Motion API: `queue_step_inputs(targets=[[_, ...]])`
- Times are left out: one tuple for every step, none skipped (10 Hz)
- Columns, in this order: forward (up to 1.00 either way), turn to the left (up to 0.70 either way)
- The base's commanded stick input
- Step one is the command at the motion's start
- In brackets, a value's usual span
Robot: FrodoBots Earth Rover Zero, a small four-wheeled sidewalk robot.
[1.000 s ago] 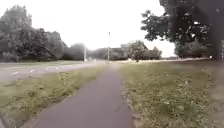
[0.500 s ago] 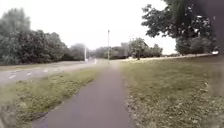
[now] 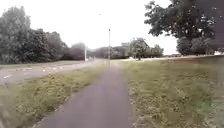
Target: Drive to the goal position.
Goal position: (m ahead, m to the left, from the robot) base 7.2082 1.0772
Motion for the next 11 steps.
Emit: queue_step_inputs(targets=[[1.0,0.0],[1.0,0.0],[1.0,0.0],[1.0,0.0],[1.0,0.0],[1.0,0.0],[1.0,0.0],[1.0,0.0],[1.0,0.0],[1.0,0.0],[1.0,0.0]])
